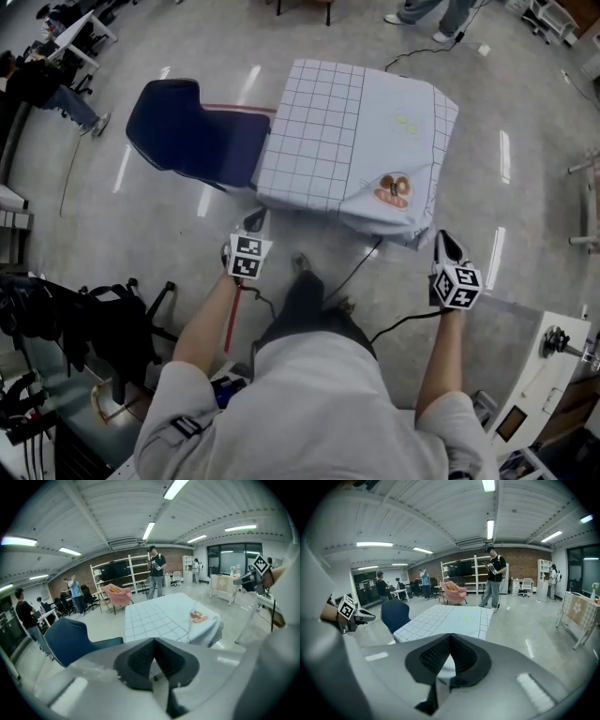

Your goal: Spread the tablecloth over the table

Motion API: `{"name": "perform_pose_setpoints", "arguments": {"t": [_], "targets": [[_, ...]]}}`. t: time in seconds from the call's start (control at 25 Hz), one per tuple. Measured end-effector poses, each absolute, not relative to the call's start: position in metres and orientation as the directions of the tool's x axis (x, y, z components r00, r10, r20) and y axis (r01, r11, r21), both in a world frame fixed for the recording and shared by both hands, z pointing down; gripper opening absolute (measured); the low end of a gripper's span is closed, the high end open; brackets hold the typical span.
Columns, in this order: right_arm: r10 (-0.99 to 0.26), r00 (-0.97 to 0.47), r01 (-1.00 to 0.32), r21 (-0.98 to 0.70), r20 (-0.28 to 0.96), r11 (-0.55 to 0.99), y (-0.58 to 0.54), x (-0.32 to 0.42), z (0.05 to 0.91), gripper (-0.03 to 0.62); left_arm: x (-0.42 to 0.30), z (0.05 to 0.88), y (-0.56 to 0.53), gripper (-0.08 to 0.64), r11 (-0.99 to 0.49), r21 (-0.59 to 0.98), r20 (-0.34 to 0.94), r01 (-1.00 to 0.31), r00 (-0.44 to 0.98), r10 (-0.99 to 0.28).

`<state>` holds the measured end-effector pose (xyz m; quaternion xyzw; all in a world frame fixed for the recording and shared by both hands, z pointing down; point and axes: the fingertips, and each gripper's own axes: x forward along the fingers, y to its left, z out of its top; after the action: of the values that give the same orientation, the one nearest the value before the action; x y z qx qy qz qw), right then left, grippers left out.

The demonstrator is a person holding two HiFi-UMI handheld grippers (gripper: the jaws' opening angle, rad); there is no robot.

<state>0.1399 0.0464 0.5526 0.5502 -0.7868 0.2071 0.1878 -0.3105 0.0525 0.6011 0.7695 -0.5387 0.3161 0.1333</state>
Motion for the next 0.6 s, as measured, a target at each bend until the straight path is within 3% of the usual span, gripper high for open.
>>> {"name": "perform_pose_setpoints", "arguments": {"t": [0.36, 0.6], "targets": [[-0.784, -0.270, -0.962, -0.117, 0.559, 0.248, 0.041, 0.153, 0.572, 0.006, -0.197, 0.592, -0.001, 0.020, -0.499, -0.073, 0.546, -0.863, 0.385, -0.744], [-0.766, -0.202, -0.979, -0.093, 0.610, 0.184, 0.033, 0.151, 0.590, 0.006, -0.136, 0.603, -0.024, 0.020, -0.622, 0.013, 0.542, -0.783, 0.529, -0.654]]}}
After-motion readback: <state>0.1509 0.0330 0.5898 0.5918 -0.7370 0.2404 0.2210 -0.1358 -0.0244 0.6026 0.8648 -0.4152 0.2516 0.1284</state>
